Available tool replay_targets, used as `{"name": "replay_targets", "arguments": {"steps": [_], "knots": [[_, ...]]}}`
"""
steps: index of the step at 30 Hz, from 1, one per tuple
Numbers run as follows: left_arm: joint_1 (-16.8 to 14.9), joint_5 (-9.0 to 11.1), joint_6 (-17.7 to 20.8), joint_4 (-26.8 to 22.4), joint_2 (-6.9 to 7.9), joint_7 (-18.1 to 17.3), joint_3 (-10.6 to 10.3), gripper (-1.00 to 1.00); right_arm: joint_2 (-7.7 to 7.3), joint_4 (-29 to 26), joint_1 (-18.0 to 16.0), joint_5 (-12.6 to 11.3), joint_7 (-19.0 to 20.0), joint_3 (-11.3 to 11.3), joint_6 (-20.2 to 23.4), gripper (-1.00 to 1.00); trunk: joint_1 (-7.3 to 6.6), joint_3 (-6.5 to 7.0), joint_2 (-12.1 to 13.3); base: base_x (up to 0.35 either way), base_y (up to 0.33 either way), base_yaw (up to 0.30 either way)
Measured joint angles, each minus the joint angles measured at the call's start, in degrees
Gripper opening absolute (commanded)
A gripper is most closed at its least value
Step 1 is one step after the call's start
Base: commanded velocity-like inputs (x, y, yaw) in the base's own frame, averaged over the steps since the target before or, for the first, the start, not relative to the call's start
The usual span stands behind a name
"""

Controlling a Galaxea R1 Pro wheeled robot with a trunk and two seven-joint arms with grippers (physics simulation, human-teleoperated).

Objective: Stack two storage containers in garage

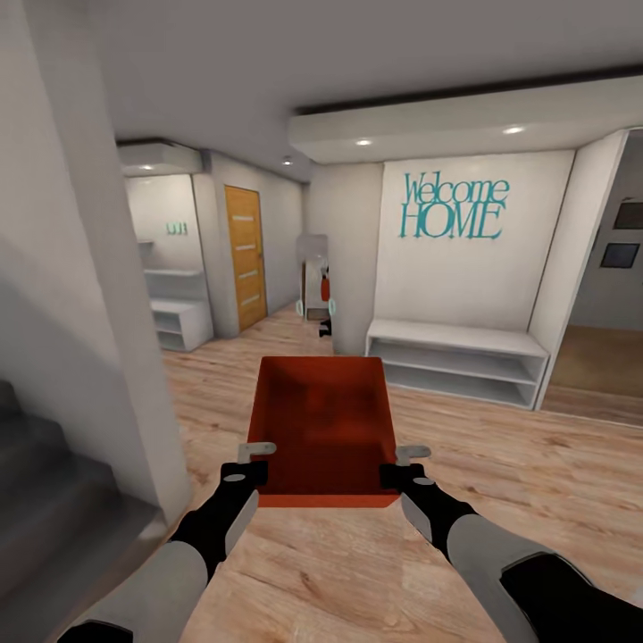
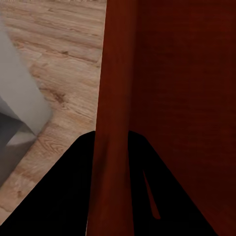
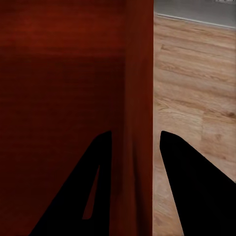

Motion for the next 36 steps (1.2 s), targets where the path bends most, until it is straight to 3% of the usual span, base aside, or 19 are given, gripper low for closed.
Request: {"name": "replay_targets", "arguments": {"steps": [31, 36], "knots": [[0.0, 0.0, -0.2, 0.1, 0.40, -0.7, 0.2, -1.00, 0.42, 0.1, 0.0, 0.1, -0.5, 0.0, -0.1, -1.00, 0.00, 0.00, 0.0, 0.322, 0.000, 0.000], [-0.1, -1.1, -0.3, -0.1, 0.35, -1.0, 0.8, -1.00, 0.50, 0.3, 0.0, -0.7, -0.7, 0.4, -1.0, -1.00, 0.00, 0.00, 0.0, 0.322, 0.000, 0.000]]}}
